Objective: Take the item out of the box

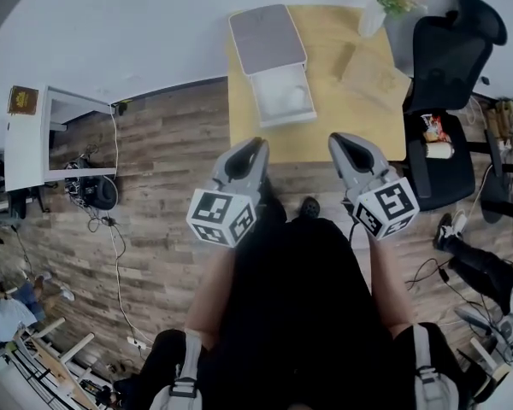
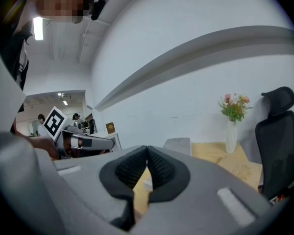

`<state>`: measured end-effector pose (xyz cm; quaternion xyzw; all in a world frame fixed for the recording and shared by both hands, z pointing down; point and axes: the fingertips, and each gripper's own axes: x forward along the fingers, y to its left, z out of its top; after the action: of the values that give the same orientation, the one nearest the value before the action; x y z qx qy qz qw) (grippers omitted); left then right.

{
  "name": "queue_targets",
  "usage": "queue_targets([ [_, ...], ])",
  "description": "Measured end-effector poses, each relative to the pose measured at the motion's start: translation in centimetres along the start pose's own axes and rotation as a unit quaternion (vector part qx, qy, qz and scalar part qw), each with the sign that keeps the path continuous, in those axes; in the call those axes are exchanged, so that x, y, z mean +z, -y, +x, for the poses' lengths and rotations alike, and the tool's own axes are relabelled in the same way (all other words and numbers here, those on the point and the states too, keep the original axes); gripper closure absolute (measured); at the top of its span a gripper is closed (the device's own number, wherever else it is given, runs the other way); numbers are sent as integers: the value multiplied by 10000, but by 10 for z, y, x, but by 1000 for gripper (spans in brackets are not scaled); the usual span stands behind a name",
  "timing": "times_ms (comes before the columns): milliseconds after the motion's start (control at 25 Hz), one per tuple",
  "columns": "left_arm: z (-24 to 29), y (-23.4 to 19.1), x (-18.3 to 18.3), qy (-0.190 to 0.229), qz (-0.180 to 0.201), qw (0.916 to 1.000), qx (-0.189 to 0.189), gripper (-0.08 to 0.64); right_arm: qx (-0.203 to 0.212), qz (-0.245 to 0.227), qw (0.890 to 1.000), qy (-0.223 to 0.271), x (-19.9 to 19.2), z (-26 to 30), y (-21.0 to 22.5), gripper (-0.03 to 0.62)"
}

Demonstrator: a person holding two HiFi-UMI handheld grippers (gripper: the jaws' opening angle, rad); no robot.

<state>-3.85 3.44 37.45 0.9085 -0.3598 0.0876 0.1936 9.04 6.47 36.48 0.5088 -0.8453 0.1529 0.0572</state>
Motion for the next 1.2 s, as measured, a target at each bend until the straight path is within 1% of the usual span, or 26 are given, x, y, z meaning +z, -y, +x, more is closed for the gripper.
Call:
queue_targets([
  [400,21,-67,15,-155,18,9988,-471,515,-636,85,9978,-148,0,61,4,589],
  [600,30,-91,15,-310,41,9968,-739,514,-966,183,9949,-236,-6,83,9,589],
  [800,36,-106,10,-474,87,9932,-1063,515,-1249,264,9912,-356,-17,99,9,589],
  [1000,44,-110,7,-538,85,9918,-1157,515,-1251,331,9901,-551,-29,106,11,589],
  [1200,52,-121,14,-522,14,9933,-1028,514,-1061,278,9913,-725,-24,126,23,589],
])
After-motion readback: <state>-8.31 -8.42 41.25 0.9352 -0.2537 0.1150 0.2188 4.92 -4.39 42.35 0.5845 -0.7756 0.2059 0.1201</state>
